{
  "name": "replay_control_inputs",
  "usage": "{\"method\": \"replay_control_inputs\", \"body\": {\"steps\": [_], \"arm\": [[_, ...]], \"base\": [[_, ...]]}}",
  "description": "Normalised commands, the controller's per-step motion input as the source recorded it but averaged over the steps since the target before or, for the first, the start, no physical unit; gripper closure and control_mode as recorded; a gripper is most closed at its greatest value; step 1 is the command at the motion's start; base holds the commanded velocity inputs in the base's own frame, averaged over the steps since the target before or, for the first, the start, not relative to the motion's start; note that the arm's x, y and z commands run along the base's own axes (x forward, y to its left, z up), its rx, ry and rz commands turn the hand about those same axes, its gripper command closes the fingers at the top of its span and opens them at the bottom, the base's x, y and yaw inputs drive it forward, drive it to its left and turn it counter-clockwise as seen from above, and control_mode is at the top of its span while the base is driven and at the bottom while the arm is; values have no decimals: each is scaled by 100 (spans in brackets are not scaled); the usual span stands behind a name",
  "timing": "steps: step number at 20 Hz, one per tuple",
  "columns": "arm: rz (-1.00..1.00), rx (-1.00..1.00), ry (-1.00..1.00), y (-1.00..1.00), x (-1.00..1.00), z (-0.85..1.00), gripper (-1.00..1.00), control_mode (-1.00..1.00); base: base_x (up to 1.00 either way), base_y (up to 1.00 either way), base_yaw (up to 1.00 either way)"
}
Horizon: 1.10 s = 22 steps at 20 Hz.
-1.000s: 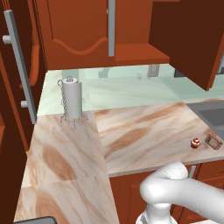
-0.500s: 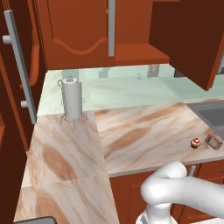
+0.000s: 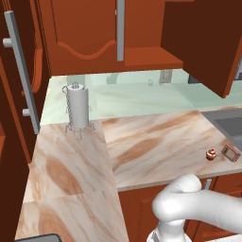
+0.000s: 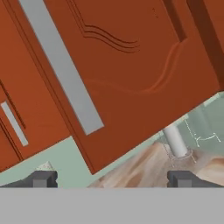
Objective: Open the cabinet. Pick the bar soap and place it next to the sink. Then close the cabinet.
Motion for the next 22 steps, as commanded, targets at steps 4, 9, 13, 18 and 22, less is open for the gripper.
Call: {"method": "replay_control_inputs", "body": {"steps": [4,9,13,18,22], "arm": [[8,8,0,17,0,23,-100,-100],[4,5,-4,24,0,10,-100,-100],[0,2,-12,28,13,0,-100,-100],[0,1,-5,22,11,0,-100,-100],[0,6,-2,8,0,9,-100,-100]], "base": [[0,0,0],[0,0,0],[0,0,0],[0,0,0],[0,0,0]]}}
